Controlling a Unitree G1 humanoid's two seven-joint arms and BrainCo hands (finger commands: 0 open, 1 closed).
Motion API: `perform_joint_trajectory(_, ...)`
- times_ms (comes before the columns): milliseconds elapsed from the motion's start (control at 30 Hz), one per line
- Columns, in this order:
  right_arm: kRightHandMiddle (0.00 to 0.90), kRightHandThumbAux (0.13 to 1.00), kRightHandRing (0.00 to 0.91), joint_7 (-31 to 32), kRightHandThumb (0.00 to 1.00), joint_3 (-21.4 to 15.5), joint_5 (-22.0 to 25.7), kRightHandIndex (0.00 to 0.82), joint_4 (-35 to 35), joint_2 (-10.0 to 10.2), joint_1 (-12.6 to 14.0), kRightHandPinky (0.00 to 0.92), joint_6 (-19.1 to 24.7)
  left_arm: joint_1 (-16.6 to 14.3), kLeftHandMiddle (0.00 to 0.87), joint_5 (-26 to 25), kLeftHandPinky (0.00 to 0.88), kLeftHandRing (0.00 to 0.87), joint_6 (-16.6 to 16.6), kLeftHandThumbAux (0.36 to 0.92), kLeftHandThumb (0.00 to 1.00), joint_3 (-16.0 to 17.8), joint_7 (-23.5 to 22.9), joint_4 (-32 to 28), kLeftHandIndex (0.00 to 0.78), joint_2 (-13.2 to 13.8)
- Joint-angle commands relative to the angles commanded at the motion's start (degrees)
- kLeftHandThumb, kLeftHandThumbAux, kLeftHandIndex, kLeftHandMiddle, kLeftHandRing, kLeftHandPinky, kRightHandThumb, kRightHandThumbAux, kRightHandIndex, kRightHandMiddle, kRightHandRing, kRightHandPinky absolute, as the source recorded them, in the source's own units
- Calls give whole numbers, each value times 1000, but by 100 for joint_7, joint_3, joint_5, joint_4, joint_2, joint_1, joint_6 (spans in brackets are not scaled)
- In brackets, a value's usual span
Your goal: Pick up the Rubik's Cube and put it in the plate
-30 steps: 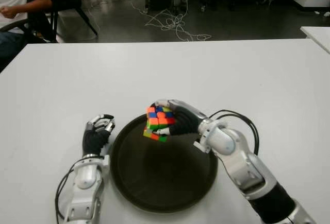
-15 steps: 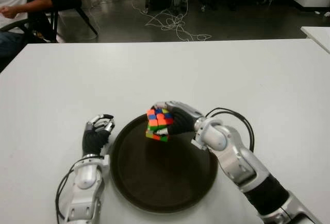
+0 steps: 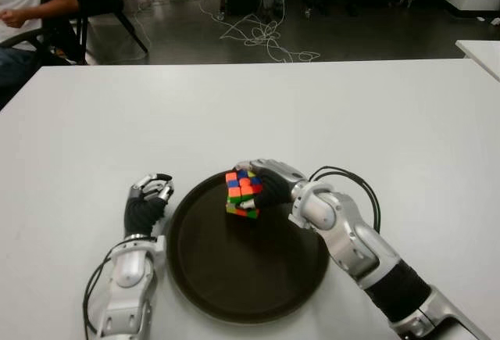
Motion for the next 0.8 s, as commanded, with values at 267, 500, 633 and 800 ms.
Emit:
perform_joint_trajectory(267,704,731,718,-18,691,59,-103,428,57,-39,19,693,-189,-17,798,-28,794,813,-33,708,705,13,-11,40,442,-13)
perform_joint_trajectory(500,576,734,530,48,689,78,-106,422,69,-93,35,425,-350,-9,798,-10,782,808,58,709,704,-4,-13,-14,442,17)
perform_joint_trajectory(633,529,735,487,32,691,125,-194,419,88,-102,42,368,-383,-19,794,-7,782,806,141,708,705,-3,-6,-34,442,27)
perform_joint_trajectory(800,580,734,560,-3,694,160,-288,421,24,-120,112,496,-398,-25,795,-3,788,807,191,707,706,0,3,-57,443,28)
